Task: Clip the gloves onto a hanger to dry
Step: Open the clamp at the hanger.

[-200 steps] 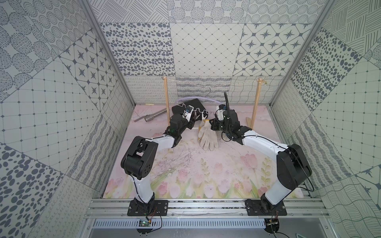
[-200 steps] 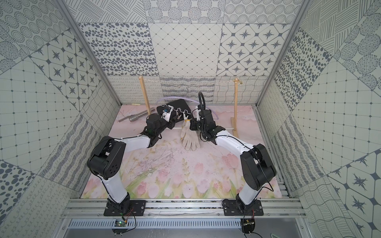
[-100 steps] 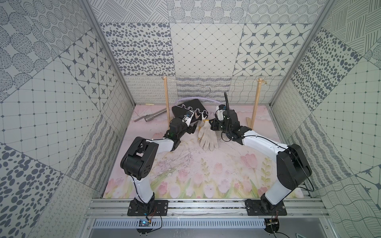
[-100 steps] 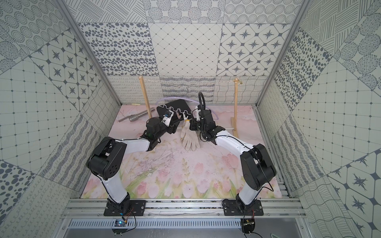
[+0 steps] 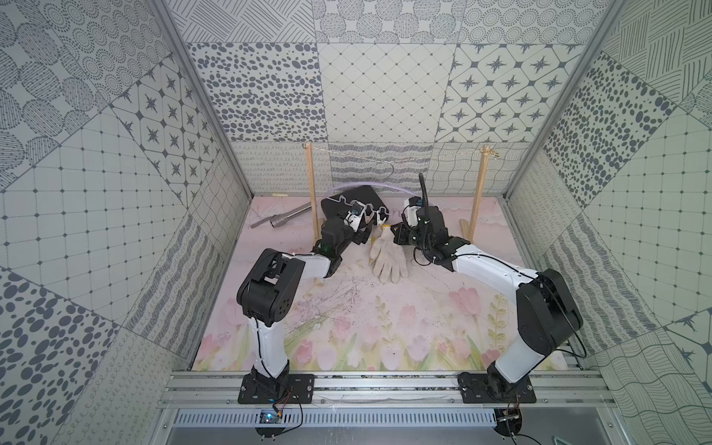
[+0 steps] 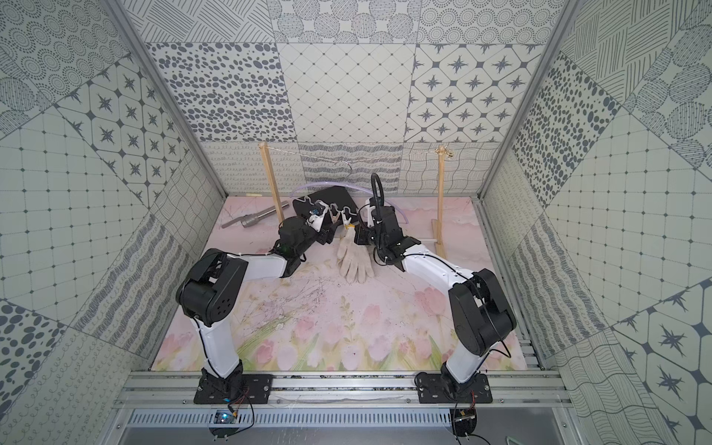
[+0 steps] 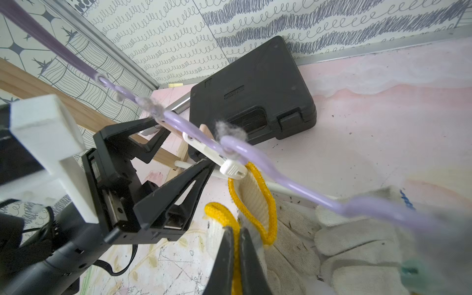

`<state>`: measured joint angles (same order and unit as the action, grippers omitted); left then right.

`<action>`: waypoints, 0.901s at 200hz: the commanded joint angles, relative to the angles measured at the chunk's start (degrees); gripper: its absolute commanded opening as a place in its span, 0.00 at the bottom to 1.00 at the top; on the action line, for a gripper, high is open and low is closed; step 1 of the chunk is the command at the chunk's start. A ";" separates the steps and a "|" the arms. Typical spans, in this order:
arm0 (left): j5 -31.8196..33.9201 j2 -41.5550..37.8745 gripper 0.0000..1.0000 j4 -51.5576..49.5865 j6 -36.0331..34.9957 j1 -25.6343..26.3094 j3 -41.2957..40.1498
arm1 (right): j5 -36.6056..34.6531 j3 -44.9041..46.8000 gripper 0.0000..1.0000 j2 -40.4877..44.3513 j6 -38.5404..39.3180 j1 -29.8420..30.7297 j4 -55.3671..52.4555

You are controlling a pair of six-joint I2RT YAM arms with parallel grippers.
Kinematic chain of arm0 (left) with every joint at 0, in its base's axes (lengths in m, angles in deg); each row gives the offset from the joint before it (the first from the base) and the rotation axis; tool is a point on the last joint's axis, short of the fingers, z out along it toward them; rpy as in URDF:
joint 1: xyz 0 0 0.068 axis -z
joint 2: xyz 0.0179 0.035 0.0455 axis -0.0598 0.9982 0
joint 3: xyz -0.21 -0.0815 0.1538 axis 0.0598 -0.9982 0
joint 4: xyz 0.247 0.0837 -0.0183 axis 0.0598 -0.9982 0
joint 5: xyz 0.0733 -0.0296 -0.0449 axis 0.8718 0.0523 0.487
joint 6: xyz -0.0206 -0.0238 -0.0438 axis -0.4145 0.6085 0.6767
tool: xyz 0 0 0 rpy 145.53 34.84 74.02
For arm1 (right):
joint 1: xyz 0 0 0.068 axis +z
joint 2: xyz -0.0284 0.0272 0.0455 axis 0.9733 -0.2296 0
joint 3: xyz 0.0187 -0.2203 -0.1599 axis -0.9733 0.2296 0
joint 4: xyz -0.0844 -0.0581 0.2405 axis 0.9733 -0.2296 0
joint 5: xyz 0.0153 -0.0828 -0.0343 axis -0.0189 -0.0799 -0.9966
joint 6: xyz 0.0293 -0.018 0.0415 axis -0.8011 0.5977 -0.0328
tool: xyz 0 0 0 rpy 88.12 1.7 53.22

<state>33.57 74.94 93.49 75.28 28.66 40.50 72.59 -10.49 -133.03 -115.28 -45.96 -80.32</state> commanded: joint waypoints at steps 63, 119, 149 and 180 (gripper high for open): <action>-1.69 2.79 0.87 3.64 -1.53 0.08 5.01 | 0.92 0.49 0.00 2.18 -0.27 -0.48 3.37; -0.14 3.98 0.81 3.14 -0.84 0.17 6.94 | 1.27 0.71 0.00 2.39 -0.48 -0.71 3.53; -0.28 4.45 0.79 2.89 -0.60 0.51 7.52 | 1.53 0.80 0.00 2.17 -0.66 -0.87 3.87; -0.40 4.46 0.69 2.36 -0.65 0.81 7.91 | 1.62 0.72 0.00 1.88 -0.84 -0.99 4.12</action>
<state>33.65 79.25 93.86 74.28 28.93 47.43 73.83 -10.45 -133.03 -115.54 -46.60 -79.58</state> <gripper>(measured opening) 0.731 0.079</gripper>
